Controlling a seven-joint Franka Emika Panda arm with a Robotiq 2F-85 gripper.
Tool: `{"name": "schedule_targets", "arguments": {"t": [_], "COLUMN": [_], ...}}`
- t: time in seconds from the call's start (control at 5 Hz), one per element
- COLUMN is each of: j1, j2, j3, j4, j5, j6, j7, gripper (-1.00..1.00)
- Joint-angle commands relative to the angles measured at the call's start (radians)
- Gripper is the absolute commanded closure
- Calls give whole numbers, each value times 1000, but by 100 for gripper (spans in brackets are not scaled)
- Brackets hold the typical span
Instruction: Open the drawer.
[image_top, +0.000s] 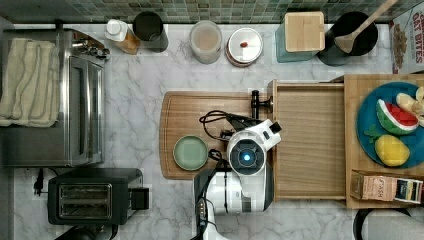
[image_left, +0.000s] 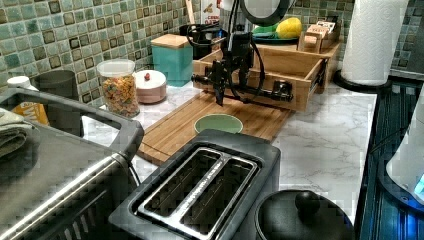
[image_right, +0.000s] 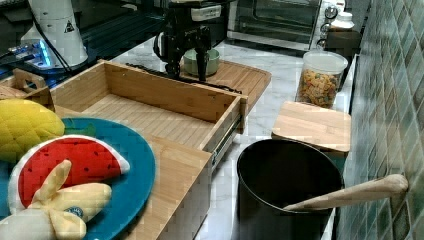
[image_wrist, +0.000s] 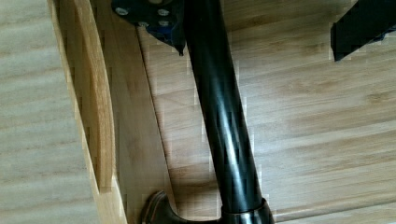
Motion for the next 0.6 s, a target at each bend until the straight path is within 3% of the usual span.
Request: {"name": "schedule_targets", "arguments": {"t": [0.2, 0.6], "j1": [163, 169], "j2": [-112, -112], "j3": [170, 163], "j4": [-30, -31], "j5": [5, 4], "j6": [-19, -19], "j7": [36, 37], "gripper": [-100, -100]}}
